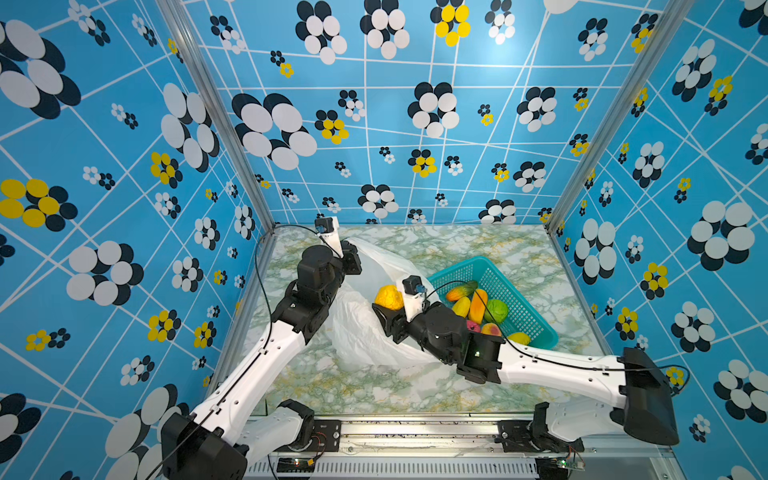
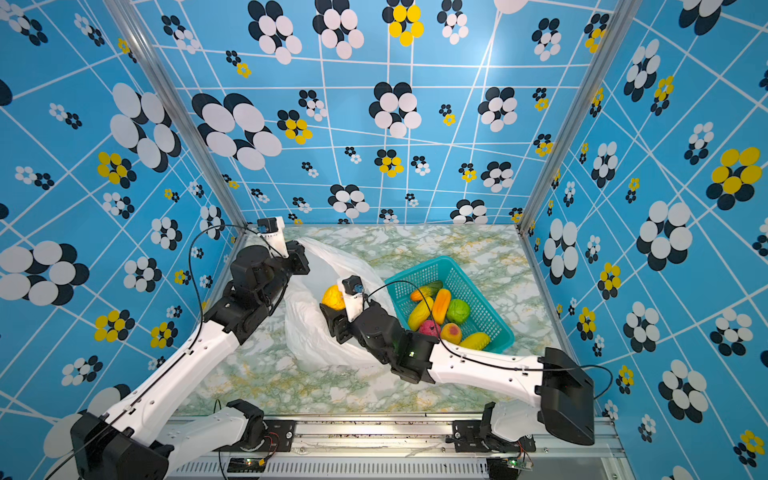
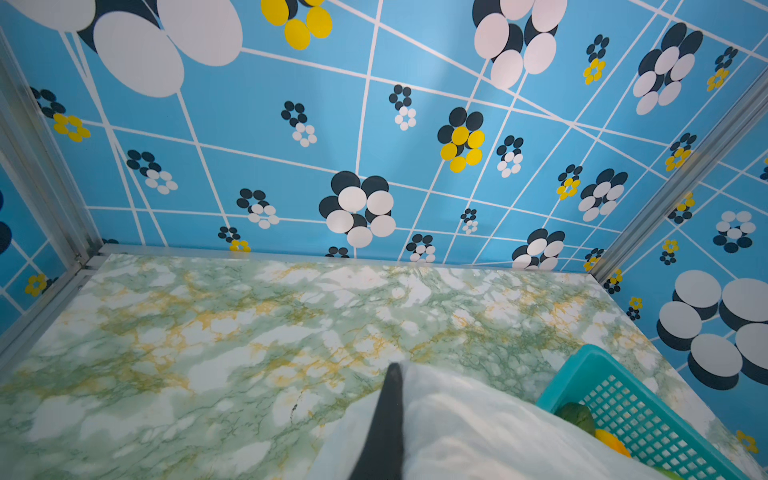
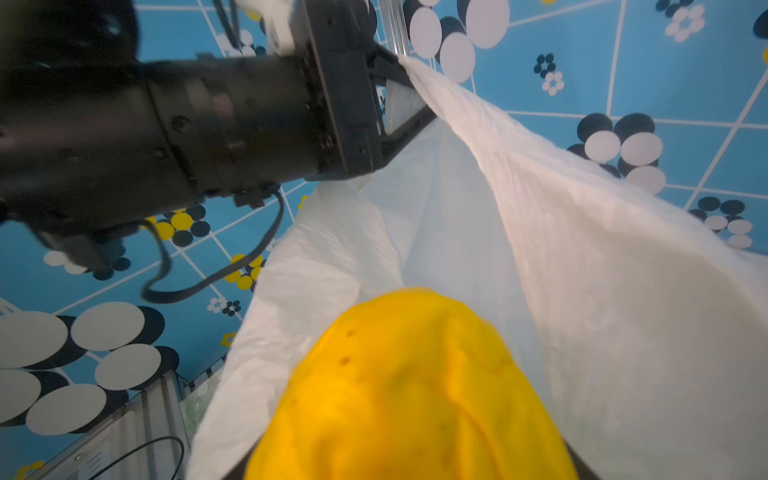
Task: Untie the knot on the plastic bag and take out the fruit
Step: 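Lift the yellow fruit out with the right gripper while the left gripper raises the bag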
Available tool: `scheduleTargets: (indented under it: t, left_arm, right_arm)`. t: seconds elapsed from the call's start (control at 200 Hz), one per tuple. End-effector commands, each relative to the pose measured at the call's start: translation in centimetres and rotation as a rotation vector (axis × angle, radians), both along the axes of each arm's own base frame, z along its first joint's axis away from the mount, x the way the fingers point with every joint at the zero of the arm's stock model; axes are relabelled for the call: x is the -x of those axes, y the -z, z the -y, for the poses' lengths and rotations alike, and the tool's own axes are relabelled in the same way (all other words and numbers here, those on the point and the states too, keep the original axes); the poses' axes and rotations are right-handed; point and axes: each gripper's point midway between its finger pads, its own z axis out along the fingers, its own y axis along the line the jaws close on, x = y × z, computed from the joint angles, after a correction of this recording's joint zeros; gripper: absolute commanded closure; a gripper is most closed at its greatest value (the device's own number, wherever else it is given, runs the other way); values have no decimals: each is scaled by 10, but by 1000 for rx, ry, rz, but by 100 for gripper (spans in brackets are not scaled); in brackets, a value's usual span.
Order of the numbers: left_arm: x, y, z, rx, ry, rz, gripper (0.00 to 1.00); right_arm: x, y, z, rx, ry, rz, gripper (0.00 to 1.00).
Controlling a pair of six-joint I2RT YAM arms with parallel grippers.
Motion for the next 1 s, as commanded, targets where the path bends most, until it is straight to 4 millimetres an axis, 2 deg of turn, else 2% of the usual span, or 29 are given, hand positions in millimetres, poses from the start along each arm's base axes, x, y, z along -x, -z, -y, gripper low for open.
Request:
scheduleTargets:
  t: [0.0, 0.09, 0.175, 0.245, 0.35, 0.415, 0.5, 0.64, 0.755, 0.87, 0.925, 0.995]
  left_arm:
    - [-15, -44, -4, -19, -34, 99, 100]
    - [-27, -64, -1, -26, -35, 135, 100]
    - [-36, -82, 6, -29, -18, 166, 100]
    - [-42, -93, 13, -32, 3, 192, 100]
    - [-46, -97, 17, -28, 18, 190, 100]
    - [-44, -96, 22, -16, 45, 197, 100]
    - [-39, -94, 29, 2, 90, 204, 100]
    - [-38, -90, 40, 16, 133, 206, 100]
    - [-43, -84, 45, 7, 143, 185, 100]
    - [-46, -81, 45, -10, 134, 177, 100]
    - [-50, -80, 41, -25, 103, 175, 100]
    - [-58, -79, 32, -56, 41, 177, 100]
  right_arm:
    - [9, -28, 24, -54, 6, 55, 80]
    - [9, -42, 53, -69, 74, 81, 81]
    - [3, -49, 88, -91, 187, 87, 83]
    - [-7, -46, 118, -117, 275, 56, 85]
    - [-23, -34, 162, -161, 419, -13, 86]
    - [-28, -31, 172, -134, 471, -6, 86]
    - [-36, -34, 156, -80, 455, 14, 88]
    - [-55, -34, 87, 15, 323, 1, 90]
    - [-80, -33, 50, 57, 334, 0, 89]
    - [-100, -38, 28, 96, 347, 4, 91]
    - [-102, -44, 21, 102, 330, 18, 91]
    - [-99, -56, 22, 89, 316, 39, 91]
